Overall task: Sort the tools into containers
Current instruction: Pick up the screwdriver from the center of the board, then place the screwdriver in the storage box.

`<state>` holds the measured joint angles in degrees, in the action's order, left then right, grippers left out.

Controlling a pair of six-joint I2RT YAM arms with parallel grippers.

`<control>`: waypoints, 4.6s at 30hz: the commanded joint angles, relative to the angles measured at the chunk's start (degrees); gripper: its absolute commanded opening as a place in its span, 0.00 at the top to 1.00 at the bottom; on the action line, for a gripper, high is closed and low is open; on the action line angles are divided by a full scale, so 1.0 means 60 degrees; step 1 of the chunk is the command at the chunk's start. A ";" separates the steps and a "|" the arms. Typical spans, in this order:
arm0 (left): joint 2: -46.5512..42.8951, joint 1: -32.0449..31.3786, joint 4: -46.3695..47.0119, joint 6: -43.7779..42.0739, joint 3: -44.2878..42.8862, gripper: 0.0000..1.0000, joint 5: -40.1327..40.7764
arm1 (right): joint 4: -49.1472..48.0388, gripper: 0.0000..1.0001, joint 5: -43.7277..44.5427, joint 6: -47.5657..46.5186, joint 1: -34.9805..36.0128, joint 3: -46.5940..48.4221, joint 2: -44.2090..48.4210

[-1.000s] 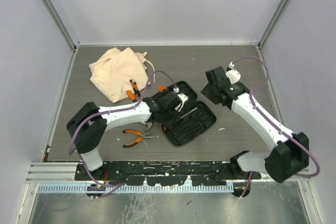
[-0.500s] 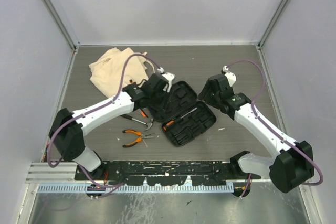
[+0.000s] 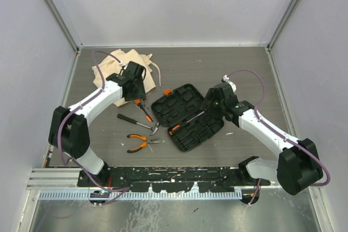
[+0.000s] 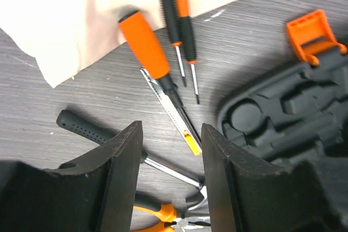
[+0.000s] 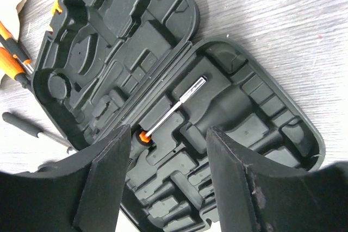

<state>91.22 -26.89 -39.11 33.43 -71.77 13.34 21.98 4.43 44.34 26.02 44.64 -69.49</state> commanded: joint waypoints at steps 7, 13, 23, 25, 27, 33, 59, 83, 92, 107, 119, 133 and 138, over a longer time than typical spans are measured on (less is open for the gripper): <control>0.1262 0.0803 0.0004 0.1087 -0.0519 0.52 0.0902 | -0.1093 0.37 -0.0606 0.0708 0.0014 -0.0526 0.0350; 0.1742 0.1140 0.0587 0.1257 -0.0579 0.53 0.0643 | -0.0881 0.37 -0.0519 0.0521 0.0014 -0.0553 0.0463; 0.2659 0.1230 0.0806 0.1286 -0.1044 0.53 0.0469 | -0.0779 0.37 -0.0451 0.0594 0.0014 -0.0766 0.0651; 0.2829 0.1231 0.0818 0.1272 -0.1154 0.53 0.0457 | -0.0752 0.37 -0.0406 0.0608 0.0016 -0.0801 0.0700; 0.2990 0.1227 0.0788 0.1242 -0.1264 0.53 0.0488 | -0.0721 0.37 -0.0379 0.0630 0.0015 -0.0819 0.0727; 0.3222 0.1227 0.0752 0.1257 -0.1169 0.58 0.0589 | -0.0693 0.37 -0.0357 0.0638 0.0014 -0.0819 0.0690; 0.1430 0.1170 0.1022 0.0901 -0.0909 0.74 0.0093 | -0.0523 0.37 -0.0153 0.0701 0.0024 -0.0574 0.0709; -0.0650 -0.2453 0.2388 -0.4956 -0.0782 0.76 -0.2172 | 0.0722 0.37 0.1859 0.0292 -0.1329 -0.0440 0.3057; 0.0507 -0.3161 0.1756 -0.5338 -0.2015 0.75 -0.4337 | 0.0927 0.37 0.1664 0.0433 -0.1611 -0.0638 0.3406; 0.2867 -0.4339 -0.0050 -0.6220 -0.4687 0.78 -0.5249 | 0.0252 0.37 -0.0056 0.1210 -0.2544 -0.2343 0.3477; 0.3801 -0.4577 -0.0465 -0.6684 -0.5141 0.73 -0.5302 | -0.0116 0.37 -0.1225 0.1367 -0.3398 -0.3006 0.3653; 0.5115 -0.4693 -0.0381 -0.6861 -0.6569 0.70 -0.5563 | 0.0099 0.37 -0.1189 0.1456 -0.3547 -0.3130 0.4200; 0.5551 -0.4833 -0.0283 -0.6781 -0.6862 0.66 -0.5564 | 0.0548 0.37 -0.0763 0.1470 -0.3597 -0.2899 0.4697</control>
<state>123.22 -54.92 -41.95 -6.94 -109.97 -18.31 24.47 -2.44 52.73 4.95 25.43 -43.77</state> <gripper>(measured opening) 0.333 0.633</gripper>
